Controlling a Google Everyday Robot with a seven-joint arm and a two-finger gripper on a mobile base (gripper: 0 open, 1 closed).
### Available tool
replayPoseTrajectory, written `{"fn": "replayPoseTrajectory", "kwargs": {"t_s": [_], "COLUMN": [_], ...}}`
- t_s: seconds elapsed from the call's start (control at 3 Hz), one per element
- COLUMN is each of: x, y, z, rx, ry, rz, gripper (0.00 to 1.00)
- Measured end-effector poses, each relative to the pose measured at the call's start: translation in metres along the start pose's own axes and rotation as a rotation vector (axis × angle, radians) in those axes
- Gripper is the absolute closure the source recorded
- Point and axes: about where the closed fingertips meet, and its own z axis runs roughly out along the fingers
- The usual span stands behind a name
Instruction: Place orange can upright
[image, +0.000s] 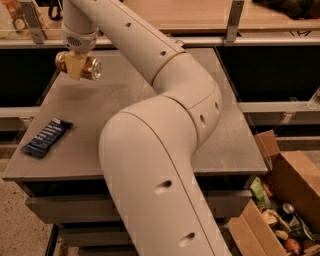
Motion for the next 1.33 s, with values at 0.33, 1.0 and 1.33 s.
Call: {"fn": "replayPoseTrajectory", "kwargs": {"t_s": [0.33, 1.0, 1.33], "x": [0.009, 0.041, 0.049], "y": [-0.002, -0.001, 0.006], "z": [-0.008, -0.030, -0.041], "rx": [-0.002, -0.011, -0.003], "ry": [-0.013, -0.087, -0.128], "rz": [0.019, 0.074, 0.080], "gripper": [1.00, 1.00, 1.00]}}
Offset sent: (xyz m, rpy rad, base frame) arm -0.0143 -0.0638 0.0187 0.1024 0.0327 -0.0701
